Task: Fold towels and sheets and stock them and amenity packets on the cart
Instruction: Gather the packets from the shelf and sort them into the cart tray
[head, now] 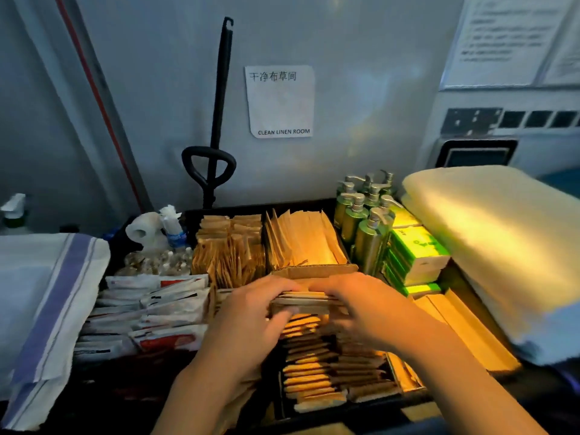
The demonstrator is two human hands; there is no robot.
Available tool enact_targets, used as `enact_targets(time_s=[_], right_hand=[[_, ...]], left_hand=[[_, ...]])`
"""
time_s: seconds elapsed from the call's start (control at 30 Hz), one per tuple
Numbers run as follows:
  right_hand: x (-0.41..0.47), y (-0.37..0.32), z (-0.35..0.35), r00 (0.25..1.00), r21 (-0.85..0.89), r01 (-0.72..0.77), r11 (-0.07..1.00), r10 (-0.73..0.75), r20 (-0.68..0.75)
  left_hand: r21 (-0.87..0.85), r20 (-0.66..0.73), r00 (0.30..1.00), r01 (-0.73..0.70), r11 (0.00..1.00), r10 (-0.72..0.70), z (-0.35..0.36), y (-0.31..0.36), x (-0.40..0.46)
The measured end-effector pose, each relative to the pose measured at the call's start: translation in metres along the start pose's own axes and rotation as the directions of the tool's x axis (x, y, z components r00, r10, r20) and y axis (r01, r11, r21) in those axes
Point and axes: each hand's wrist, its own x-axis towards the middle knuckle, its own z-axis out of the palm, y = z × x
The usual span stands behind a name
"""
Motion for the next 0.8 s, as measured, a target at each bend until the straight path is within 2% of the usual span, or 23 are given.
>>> enact_targets(time_s=[0.2, 0.4, 0.57, 0.8], right_hand=[[-0.076, 0.072, -0.003, 0.957, 0.1, -0.236, 0.967, 0.249, -0.146], [-0.126, 0.127, 0.006, 0.882, 0.199, -0.384, 0.902, 0.422, -0.208], [-0.129, 0.147, 0.028, 0.83, 0.29, -0.432, 0.854, 0.502, -0.242], [-0.109, 0.159, 0.061, 0.734, 0.326, -0.572, 0.753, 0.647, -0.207]], left_hand=[[0.003, 0.14, 0.977, -0.166, 0.986, 0.163, 0.075, 0.038, 0.059], [-0.059, 0.267, 0.934, -0.232, 0.971, 0.239, 0.138, 0.072, 0.107], [-0.025, 0.277, 0.94, -0.199, 0.98, 0.198, 0.171, 0.08, 0.126], [0.042, 0.278, 0.949, -0.169, 0.985, 0.15, 0.19, 0.067, 0.124]])
